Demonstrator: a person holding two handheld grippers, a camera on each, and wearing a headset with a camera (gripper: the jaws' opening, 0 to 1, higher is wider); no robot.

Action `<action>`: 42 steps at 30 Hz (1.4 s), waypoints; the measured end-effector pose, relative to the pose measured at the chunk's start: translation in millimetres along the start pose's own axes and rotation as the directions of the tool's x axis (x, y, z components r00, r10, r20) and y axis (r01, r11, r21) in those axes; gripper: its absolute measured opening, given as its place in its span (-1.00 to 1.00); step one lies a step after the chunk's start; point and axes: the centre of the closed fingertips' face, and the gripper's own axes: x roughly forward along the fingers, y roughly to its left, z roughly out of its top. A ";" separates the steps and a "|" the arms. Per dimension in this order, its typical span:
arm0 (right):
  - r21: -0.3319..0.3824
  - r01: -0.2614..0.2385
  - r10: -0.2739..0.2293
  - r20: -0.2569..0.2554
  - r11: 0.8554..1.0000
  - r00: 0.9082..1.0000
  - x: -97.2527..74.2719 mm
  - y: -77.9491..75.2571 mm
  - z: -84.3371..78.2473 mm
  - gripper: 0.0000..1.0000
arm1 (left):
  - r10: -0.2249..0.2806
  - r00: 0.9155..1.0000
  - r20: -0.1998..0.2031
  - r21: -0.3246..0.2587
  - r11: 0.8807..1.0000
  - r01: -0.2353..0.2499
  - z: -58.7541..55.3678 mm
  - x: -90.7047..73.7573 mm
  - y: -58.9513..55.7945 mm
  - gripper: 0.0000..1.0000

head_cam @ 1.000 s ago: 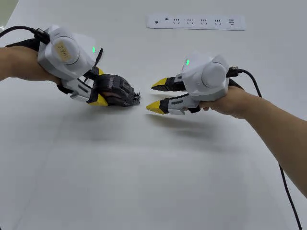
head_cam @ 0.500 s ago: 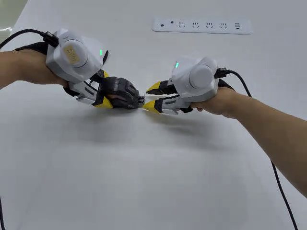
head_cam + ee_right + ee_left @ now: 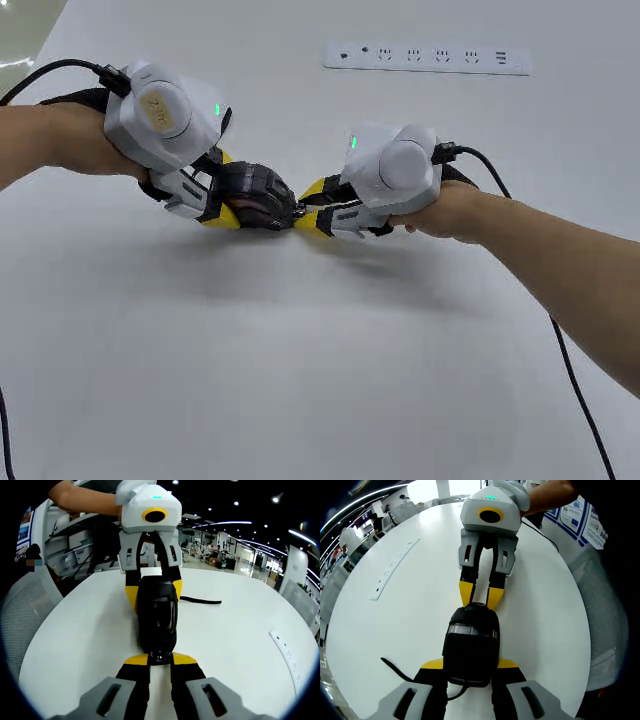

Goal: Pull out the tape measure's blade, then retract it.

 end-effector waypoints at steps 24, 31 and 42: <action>-0.021 -0.007 0.006 -0.029 1.000 1.000 -1.1 0.4 -1.8 -0.78 | 0.005 1.000 0.020 -0.018 1.000 -0.004 -0.4 -1.6 -1.2 -0.40; -0.028 -0.010 0.009 -0.037 1.000 0.999 -8.3 -0.2 -5.1 -0.78 | 0.005 1.000 0.020 -0.024 1.000 -0.005 -0.6 -2.0 -0.6 -0.40; -0.029 -0.018 0.017 -0.044 0.999 0.999 -19.8 -0.9 -10.1 -0.78 | 0.007 1.000 0.021 -0.027 1.000 -0.006 -0.5 -2.5 -0.7 -0.40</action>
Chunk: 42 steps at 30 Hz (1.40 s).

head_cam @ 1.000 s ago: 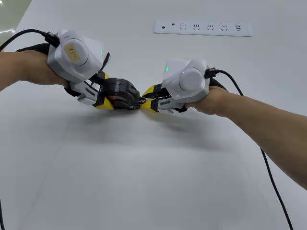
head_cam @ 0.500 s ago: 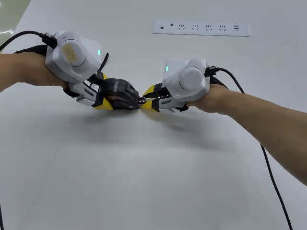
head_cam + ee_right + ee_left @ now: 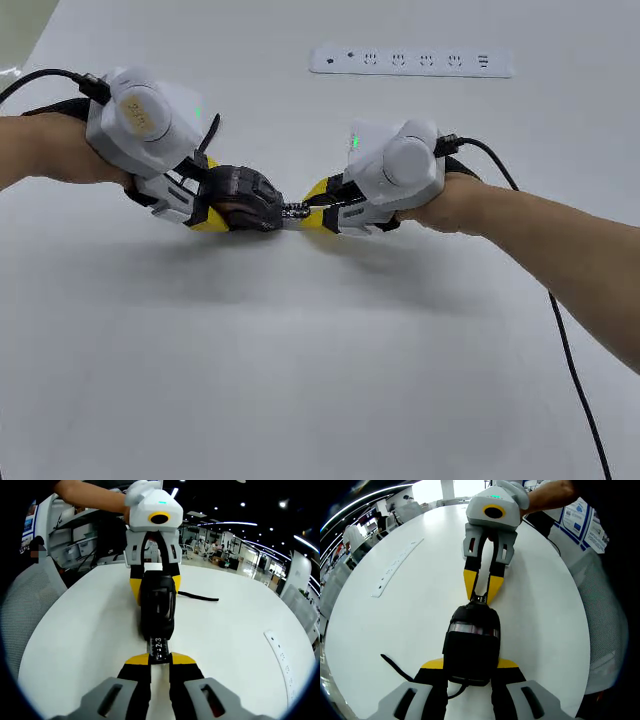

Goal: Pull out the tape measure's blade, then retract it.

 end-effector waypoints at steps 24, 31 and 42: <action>0.004 -0.005 0.005 -0.019 1.000 1.000 -28.6 -1.0 -15.3 -0.78 | -0.001 1.000 0.002 -0.004 1.000 0.001 -0.4 -0.8 0.1 -0.40; 0.003 -0.006 0.006 -0.029 1.000 1.000 -37.3 -0.7 -21.0 -0.78 | -0.002 1.000 0.003 -0.005 1.000 0.002 -0.3 -1.3 0.0 -0.40; 0.002 -0.010 0.010 -0.035 1.000 0.999 -50.2 -1.6 -27.1 -0.77 | 0.007 1.000 0.010 -0.010 1.000 -0.007 -0.2 -2.9 -0.6 -0.40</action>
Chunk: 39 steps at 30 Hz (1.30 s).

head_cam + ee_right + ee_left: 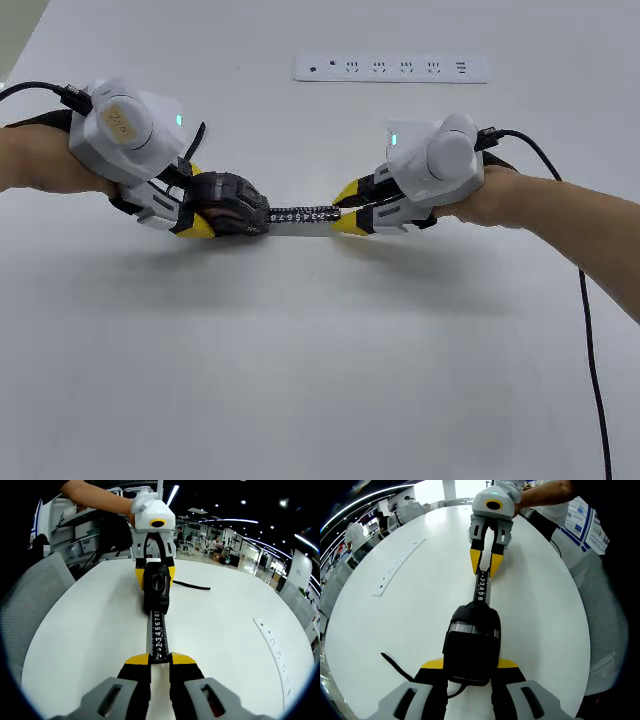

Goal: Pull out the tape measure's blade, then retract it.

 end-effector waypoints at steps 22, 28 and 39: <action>0.012 -0.013 0.013 -0.016 1.000 1.000 -26.0 -1.7 -22.3 -0.77 | 0.000 1.000 0.003 -0.003 1.000 0.000 0.8 0.9 0.9 -0.40; 0.017 -0.015 0.015 -0.020 1.000 1.000 -32.5 -2.4 -27.4 -0.77 | 0.001 1.000 0.005 -0.005 1.000 -0.001 1.0 1.1 0.6 -0.40; 0.013 -0.009 0.010 -0.028 1.000 1.000 -45.7 -4.3 -35.4 -0.77 | 0.001 1.000 0.004 -0.005 1.000 -0.001 0.9 1.8 0.4 -0.40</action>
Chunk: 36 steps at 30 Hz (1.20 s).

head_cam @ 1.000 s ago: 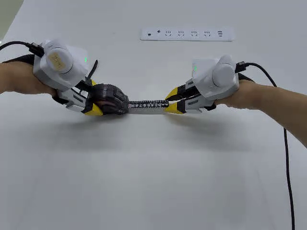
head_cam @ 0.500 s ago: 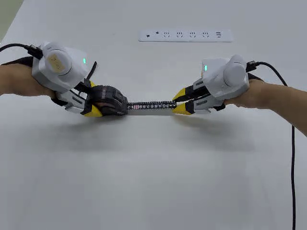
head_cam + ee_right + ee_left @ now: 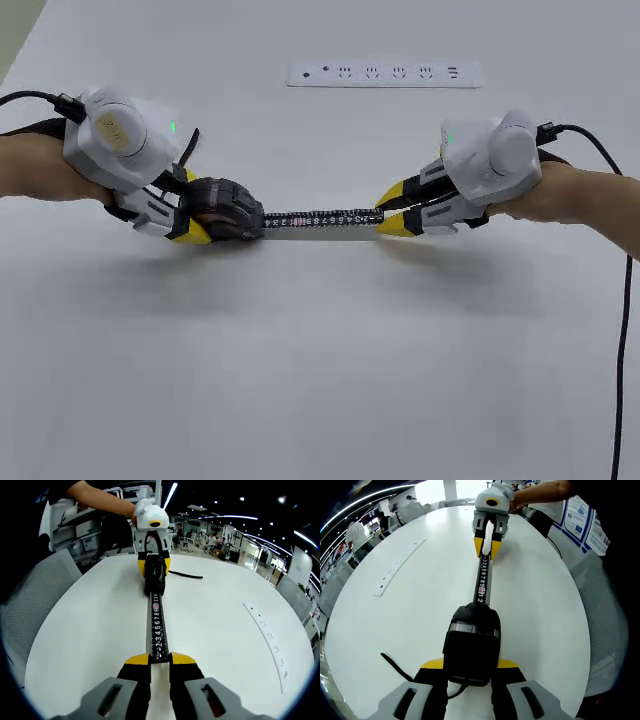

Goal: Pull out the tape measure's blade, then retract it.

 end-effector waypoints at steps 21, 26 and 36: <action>0.009 0.003 -0.003 -0.013 1.000 1.000 -16.8 -1.0 -11.4 -0.77 | 0.003 1.000 -0.005 0.001 1.000 -0.003 -0.4 -0.8 0.0 -0.40; 0.010 0.007 -0.007 -0.017 1.000 1.000 -20.3 -1.4 -14.1 -0.77 | 0.004 1.000 -0.006 0.000 1.000 -0.004 0.0 -0.9 0.0 -0.40; 0.010 0.014 -0.014 -0.024 1.000 1.000 -27.7 -1.1 -19.6 -0.77 | -0.001 1.000 -0.012 0.000 1.000 0.001 -0.2 -0.7 -0.4 -0.40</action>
